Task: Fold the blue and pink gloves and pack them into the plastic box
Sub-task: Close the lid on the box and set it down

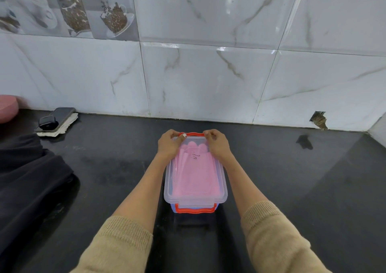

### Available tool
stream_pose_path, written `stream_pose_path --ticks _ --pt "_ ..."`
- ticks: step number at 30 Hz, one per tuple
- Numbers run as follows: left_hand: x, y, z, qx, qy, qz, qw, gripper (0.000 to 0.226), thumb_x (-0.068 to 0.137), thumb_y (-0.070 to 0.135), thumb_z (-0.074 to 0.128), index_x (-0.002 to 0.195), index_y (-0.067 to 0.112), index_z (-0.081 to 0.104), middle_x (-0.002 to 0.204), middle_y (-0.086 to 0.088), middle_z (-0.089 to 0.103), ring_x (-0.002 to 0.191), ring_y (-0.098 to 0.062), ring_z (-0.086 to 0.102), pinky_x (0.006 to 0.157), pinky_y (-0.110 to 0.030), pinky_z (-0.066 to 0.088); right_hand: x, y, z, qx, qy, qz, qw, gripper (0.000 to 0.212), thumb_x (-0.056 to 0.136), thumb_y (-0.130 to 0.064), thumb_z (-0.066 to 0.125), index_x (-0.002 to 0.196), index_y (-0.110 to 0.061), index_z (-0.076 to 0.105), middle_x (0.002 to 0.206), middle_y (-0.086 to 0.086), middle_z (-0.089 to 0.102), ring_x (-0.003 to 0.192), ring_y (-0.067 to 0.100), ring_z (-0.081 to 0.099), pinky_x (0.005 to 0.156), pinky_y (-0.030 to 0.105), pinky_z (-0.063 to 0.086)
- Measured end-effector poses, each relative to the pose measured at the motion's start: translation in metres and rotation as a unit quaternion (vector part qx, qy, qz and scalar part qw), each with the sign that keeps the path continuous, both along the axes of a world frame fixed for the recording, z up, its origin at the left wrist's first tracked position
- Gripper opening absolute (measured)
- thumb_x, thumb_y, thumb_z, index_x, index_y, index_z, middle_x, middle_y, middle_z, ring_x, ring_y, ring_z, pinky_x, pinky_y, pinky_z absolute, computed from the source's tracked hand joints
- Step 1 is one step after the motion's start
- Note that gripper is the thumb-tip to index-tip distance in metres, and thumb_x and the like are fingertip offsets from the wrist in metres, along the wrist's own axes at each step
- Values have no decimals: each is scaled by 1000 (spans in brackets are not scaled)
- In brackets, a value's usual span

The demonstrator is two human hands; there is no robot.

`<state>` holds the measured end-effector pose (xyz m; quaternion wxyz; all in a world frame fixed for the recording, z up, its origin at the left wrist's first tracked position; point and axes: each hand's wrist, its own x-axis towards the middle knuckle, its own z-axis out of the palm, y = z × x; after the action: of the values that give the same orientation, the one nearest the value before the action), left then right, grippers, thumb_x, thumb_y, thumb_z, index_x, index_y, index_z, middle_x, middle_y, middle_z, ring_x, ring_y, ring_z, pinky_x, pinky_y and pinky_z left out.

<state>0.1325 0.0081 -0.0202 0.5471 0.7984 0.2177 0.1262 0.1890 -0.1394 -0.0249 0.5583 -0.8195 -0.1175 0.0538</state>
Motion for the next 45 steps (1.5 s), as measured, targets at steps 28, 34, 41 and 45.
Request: stream_pose_path --ticks 28,34,41,45 --pt "-170 -32 -65 433 -236 -91 865 38 93 42 42 123 17 43 132 -9 52 134 -23 32 95 -33 45 -144 -90 -34 -203 -349 162 900 41 97 -39 33 126 -22 57 140 -4 52 138 5 24 114 30 25" --pt "-166 -22 -71 520 -215 -96 821 62 76 37 74 123 15 41 132 -5 44 131 -27 41 95 -40 50 -154 -94 -51 -240 -339 121 902 69 76 -46 71 134 -18 47 145 3 45 141 15 22 108 34 31" --pt "-171 -24 -64 470 -224 -103 847 53 91 56 40 122 14 50 126 -13 62 128 -32 51 99 -35 42 -163 -87 -48 -140 -293 70 943 45 87 -14 65 131 -15 55 140 -3 49 139 7 24 114 28 24" --pt "-172 -30 -56 413 -229 -79 878 66 92 59 37 109 4 68 118 -13 68 120 -32 58 100 -41 38 -165 -90 -38 -115 -213 95 966 48 87 -28 62 134 -25 51 139 -22 36 138 -7 14 109 8 12"
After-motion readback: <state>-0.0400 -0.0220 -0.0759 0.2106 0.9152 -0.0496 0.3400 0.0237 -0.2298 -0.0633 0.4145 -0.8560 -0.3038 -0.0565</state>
